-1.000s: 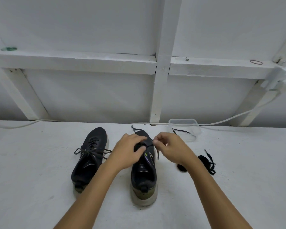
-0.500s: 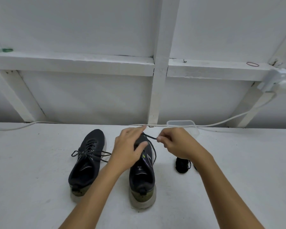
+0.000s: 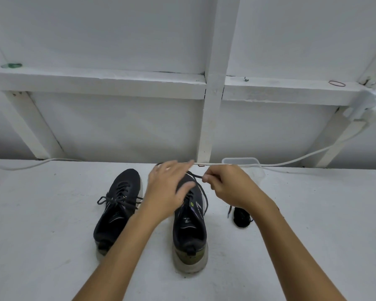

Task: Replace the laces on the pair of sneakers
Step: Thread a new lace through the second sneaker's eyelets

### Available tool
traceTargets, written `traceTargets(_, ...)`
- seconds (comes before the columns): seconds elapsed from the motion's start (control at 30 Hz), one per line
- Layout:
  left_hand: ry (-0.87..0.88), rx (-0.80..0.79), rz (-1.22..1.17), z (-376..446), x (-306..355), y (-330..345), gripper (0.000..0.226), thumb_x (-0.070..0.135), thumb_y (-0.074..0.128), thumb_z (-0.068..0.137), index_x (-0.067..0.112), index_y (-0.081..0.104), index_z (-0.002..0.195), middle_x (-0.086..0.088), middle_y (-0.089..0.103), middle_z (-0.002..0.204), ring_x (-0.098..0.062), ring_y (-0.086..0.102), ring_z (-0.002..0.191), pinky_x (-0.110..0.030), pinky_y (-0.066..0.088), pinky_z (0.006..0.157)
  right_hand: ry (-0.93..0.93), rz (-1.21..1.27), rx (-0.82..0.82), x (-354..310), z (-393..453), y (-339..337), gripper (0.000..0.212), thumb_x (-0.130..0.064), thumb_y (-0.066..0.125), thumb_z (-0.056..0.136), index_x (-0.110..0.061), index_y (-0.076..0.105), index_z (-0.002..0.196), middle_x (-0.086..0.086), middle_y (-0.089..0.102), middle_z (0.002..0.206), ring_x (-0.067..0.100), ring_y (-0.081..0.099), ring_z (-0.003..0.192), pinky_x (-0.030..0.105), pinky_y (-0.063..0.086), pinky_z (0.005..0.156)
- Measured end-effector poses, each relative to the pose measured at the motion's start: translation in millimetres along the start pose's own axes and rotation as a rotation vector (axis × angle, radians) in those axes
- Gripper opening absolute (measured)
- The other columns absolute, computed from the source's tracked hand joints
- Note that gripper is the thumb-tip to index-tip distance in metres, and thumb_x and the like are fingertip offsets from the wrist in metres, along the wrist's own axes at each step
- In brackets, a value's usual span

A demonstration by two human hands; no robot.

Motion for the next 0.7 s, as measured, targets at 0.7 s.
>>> traceTargets(0.7,-0.453,0.126,0.098,-13.7,-65.3,-14.2,0.03,0.025,0.067,0.093,0.019,0.066,0.123,0.0,0.061,0.122,-0.03,0.052,0.114,-0.047,0.046,0.093,0.327,0.316,0.131,65.3,-22.5,26.2,0.014,-0.023,0.065,0.098,-0.032,0.072,0.089,-0.02,0.068,0.081,-0.003,0.063,0.081,0.015,0.044,0.066)
Point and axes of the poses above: each hand's wrist, its own z-axis towards the middle knuckle, its own y-axis out of the palm, x = y × z, the point moved 7 cm from there along z, towards the middle knuckle
